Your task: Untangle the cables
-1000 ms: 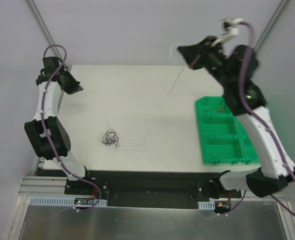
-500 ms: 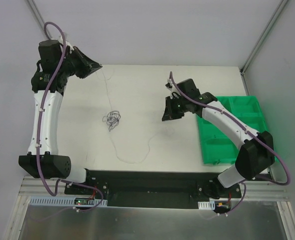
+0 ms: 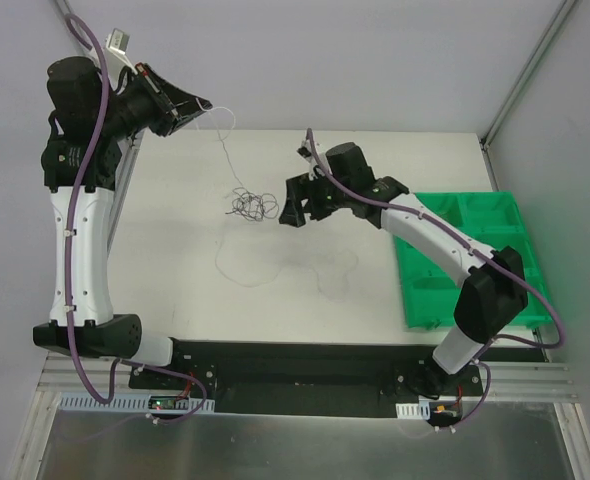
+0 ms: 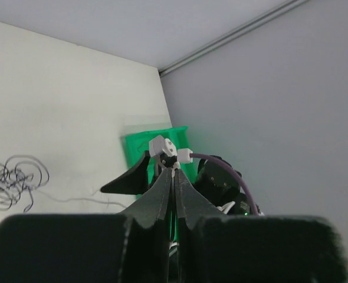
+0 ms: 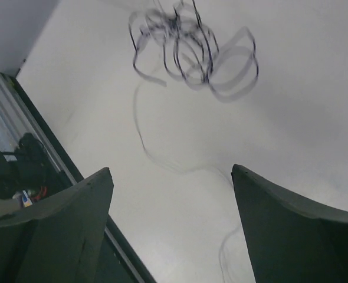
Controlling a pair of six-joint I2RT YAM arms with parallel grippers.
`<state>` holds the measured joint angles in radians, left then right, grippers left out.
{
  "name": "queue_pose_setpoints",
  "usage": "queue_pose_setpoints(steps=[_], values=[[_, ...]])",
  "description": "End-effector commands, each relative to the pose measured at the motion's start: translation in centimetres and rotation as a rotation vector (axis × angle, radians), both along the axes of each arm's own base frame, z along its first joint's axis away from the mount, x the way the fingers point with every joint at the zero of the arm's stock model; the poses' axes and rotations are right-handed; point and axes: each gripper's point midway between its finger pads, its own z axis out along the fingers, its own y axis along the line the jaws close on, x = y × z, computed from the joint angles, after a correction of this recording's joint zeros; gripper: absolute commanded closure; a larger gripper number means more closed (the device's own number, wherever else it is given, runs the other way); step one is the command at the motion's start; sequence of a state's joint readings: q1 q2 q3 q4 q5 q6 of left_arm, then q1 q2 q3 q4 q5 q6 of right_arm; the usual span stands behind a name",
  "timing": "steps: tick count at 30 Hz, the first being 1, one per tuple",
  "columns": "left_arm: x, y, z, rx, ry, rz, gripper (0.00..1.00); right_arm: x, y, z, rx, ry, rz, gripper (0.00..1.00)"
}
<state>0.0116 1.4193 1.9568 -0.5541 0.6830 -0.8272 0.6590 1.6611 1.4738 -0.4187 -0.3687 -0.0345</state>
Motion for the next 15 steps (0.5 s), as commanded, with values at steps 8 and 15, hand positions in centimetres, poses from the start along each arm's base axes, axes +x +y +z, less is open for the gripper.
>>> queue_pose_setpoints(steps=[8, 15], values=[[-2.6, -5.5, 6.6, -0.083, -0.177, -0.267, 1.0, 5.0, 13.0, 7.4, 0.378, -0.344, -0.006, 0.23], [-6.1, -6.2, 13.8, -0.063, -0.466, -0.363, 1.0, 9.2, 12.1, -3.9, 0.231, -0.128, -0.204, 0.69]])
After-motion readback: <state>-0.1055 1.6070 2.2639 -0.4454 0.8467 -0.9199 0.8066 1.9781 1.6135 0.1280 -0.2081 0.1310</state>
